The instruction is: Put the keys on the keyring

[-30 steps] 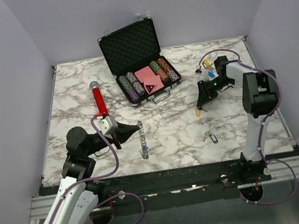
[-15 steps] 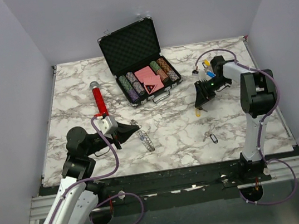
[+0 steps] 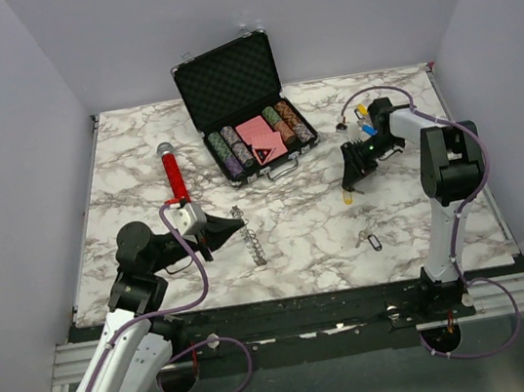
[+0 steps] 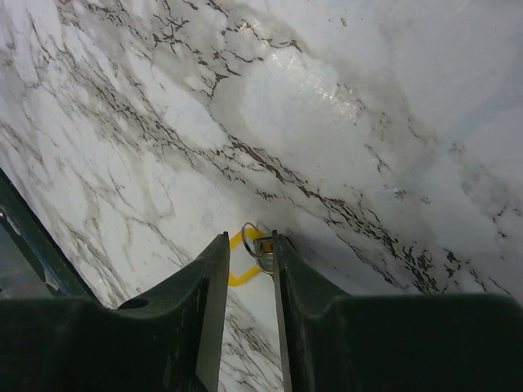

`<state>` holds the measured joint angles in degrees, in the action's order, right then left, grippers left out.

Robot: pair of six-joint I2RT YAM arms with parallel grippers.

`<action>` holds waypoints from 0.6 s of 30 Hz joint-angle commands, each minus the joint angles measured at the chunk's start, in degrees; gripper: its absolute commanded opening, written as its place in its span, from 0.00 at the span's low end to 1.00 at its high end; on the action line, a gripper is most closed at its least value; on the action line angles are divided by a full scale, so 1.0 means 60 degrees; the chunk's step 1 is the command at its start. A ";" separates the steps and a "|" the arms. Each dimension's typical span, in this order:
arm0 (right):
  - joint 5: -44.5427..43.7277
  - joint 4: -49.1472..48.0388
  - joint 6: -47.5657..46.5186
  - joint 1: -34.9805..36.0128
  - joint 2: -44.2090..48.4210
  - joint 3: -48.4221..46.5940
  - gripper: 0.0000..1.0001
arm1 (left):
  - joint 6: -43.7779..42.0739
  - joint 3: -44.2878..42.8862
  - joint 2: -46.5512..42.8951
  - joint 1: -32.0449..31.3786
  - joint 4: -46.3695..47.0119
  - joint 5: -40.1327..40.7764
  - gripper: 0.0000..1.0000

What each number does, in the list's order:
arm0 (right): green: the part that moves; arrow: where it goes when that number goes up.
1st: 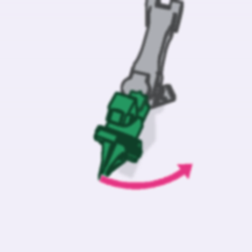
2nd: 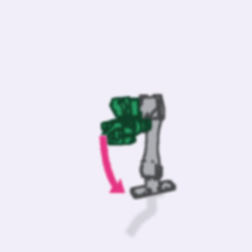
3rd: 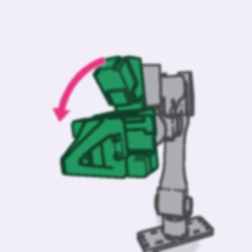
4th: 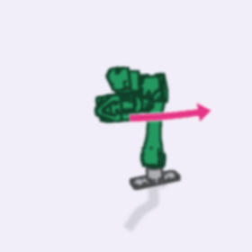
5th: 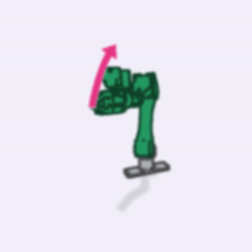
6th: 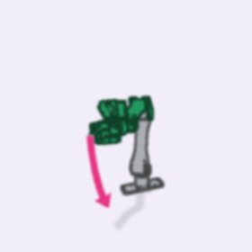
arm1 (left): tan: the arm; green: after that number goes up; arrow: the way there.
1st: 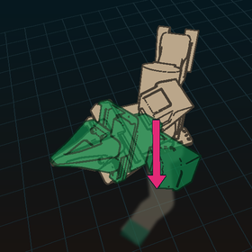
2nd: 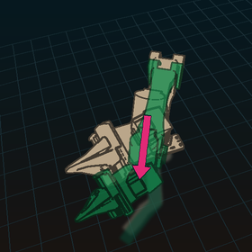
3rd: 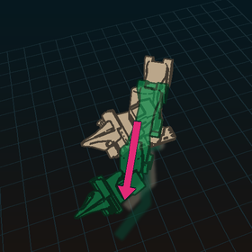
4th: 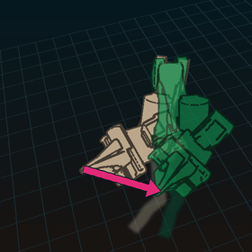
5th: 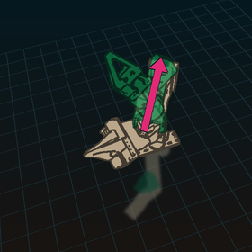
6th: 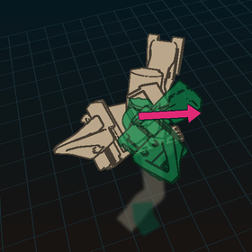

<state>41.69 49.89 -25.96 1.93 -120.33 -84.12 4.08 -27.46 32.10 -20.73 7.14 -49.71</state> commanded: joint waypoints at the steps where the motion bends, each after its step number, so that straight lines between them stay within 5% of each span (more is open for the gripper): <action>1: -0.0298 0.0196 -0.0025 0.0073 -0.0233 -0.0234 0.34 | -0.0152 -0.0169 -0.0047 0.0042 0.0158 0.0112 0.00; 18: -0.0254 0.0284 -0.0083 0.0088 -0.0247 -0.0292 0.25 | -0.0152 -0.0169 -0.0018 0.0042 0.0129 0.0156 0.00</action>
<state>41.10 50.26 -25.98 2.20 -120.36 -84.27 4.05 -27.46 32.10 -20.73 7.14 -49.67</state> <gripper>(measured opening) 0.255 0.007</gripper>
